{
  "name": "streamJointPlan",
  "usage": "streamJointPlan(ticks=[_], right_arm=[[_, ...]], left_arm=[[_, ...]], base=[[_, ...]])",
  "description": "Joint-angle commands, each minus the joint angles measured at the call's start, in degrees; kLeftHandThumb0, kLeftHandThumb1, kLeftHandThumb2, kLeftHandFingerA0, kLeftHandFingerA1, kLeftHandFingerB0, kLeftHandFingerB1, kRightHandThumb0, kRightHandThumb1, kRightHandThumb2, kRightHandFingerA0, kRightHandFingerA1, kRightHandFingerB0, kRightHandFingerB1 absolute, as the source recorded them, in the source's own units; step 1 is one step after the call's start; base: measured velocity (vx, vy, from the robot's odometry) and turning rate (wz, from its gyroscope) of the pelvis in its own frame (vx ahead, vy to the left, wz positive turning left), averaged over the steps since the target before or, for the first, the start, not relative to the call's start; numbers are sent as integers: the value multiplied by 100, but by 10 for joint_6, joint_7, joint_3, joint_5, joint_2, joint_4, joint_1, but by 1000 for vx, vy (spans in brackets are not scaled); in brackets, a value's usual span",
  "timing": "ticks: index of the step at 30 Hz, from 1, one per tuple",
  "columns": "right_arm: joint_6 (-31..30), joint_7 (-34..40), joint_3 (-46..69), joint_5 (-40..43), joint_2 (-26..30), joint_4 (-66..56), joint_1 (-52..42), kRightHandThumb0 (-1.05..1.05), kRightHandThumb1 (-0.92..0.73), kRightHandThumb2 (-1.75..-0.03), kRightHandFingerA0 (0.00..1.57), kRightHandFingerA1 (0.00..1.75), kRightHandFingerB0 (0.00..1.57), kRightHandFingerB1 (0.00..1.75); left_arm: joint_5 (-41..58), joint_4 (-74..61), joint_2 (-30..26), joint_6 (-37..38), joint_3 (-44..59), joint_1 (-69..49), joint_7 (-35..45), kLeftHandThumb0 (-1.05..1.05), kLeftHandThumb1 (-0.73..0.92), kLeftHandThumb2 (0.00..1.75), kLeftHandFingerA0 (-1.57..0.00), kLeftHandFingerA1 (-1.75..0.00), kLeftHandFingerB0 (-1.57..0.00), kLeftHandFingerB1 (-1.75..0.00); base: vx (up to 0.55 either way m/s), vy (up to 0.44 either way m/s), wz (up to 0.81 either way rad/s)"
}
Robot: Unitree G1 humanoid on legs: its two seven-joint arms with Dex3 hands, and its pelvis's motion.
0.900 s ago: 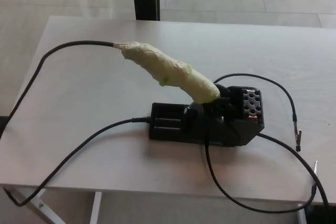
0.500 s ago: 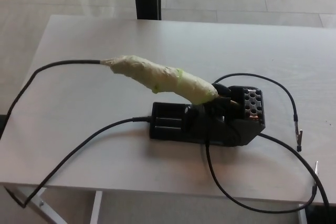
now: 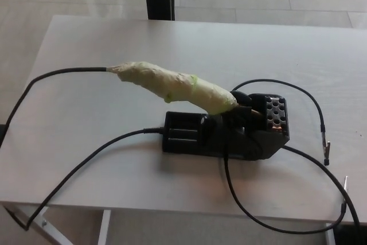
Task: Use the left hand of the robot to grab the soldering gun kept on the middle of the table and pull it out of its base and keep it on the left side of the base
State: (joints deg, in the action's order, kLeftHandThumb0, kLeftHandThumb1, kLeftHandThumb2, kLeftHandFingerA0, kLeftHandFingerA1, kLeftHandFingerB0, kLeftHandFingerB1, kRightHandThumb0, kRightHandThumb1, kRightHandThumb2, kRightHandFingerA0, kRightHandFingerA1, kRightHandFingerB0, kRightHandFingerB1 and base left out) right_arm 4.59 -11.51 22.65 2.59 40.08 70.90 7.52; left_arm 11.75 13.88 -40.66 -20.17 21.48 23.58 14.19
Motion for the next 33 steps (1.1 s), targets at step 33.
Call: streamJointPlan(ticks=[33], right_arm=[[11,-9,-10,8,19,8,25,-105,-39,-107,105,119,25,159]], left_arm=[[-263,-103,124,51,-567,236,147,-49,74,62,-55,-59,-51,-49]], base=[[0,0,0]])
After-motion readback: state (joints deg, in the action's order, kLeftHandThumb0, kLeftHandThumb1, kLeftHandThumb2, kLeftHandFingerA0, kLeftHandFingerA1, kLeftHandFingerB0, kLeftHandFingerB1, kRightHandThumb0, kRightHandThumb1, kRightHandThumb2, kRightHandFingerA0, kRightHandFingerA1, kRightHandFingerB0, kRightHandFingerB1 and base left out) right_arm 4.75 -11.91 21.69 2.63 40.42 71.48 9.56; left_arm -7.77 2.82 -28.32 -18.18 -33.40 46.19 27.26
